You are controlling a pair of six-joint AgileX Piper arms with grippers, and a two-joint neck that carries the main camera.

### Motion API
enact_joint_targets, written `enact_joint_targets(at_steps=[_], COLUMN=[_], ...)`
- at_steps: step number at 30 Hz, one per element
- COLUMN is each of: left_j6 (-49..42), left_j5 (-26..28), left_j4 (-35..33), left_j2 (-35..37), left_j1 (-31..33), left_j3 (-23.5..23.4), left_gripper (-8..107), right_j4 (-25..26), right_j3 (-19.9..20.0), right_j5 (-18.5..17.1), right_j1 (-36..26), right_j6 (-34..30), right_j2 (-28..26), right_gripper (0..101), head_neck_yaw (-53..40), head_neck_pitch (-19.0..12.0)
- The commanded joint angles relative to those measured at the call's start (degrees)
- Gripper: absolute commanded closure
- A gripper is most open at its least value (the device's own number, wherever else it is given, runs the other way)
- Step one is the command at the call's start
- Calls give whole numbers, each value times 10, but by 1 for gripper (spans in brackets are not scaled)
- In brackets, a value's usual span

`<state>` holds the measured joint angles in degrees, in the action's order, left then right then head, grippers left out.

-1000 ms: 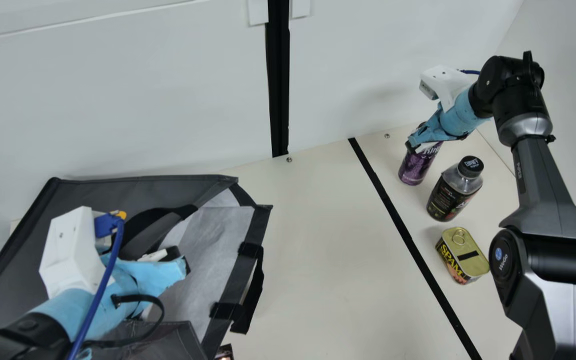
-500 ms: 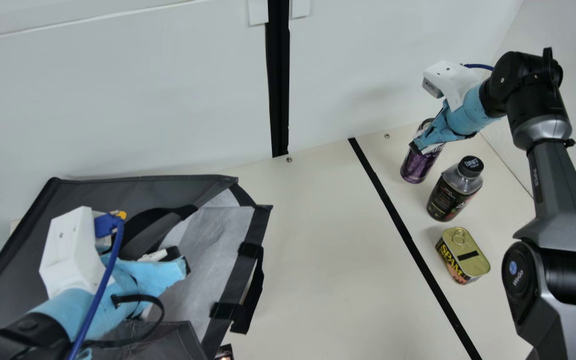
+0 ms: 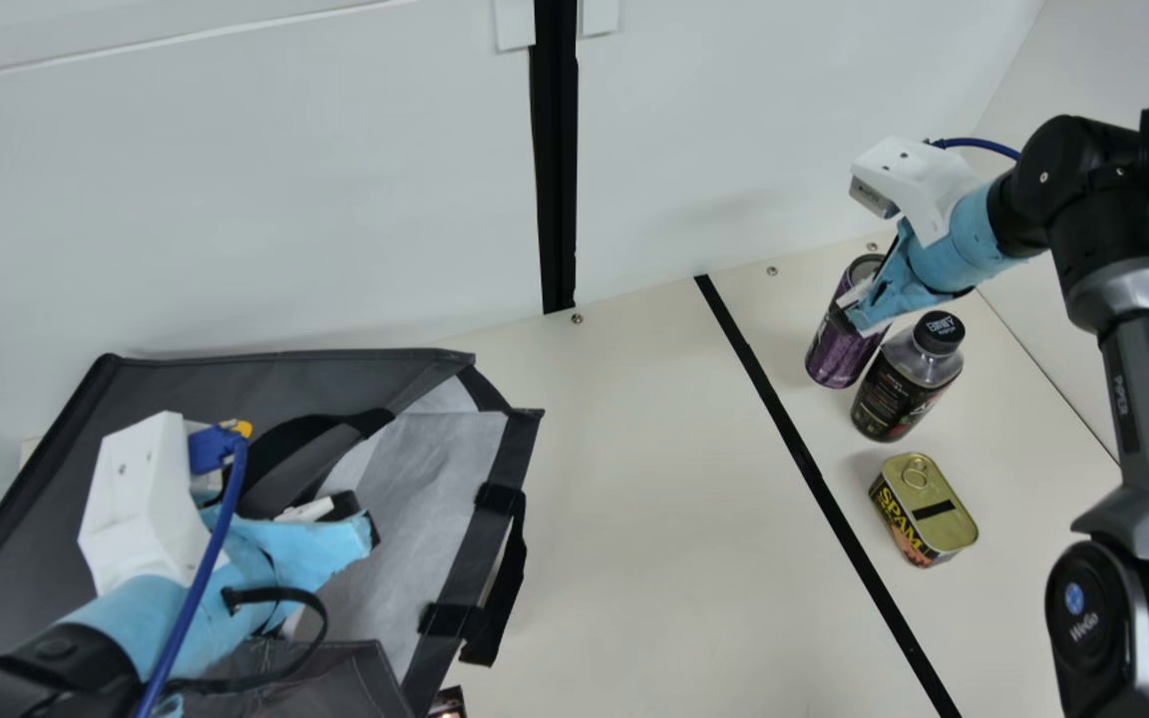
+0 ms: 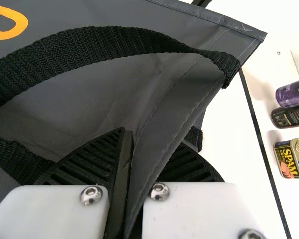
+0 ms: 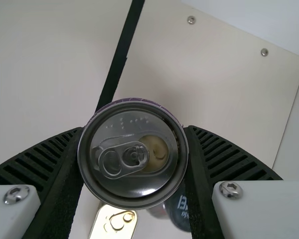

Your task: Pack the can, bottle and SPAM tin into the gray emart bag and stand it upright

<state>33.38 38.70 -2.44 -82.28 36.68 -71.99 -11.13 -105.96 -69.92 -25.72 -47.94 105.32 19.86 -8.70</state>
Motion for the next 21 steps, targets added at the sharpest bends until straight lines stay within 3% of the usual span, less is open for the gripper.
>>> enact_joint_targets(at_steps=[1,21], left_j6=[0,0], left_j5=[0,0], left_j4=[0,0], left_j2=[0,0], left_j1=[0,0], left_j3=[0,0], left_gripper=[107,107], right_j4=[-4,-60], right_j3=[22,128], right_j5=[0,0], right_j1=[-2,-13], right_j6=[-16,-108], right_j2=[-15,-94], right_gripper=[101,101], head_neck_yaw=[1,1], head_neck_pitch=[-13,-13])
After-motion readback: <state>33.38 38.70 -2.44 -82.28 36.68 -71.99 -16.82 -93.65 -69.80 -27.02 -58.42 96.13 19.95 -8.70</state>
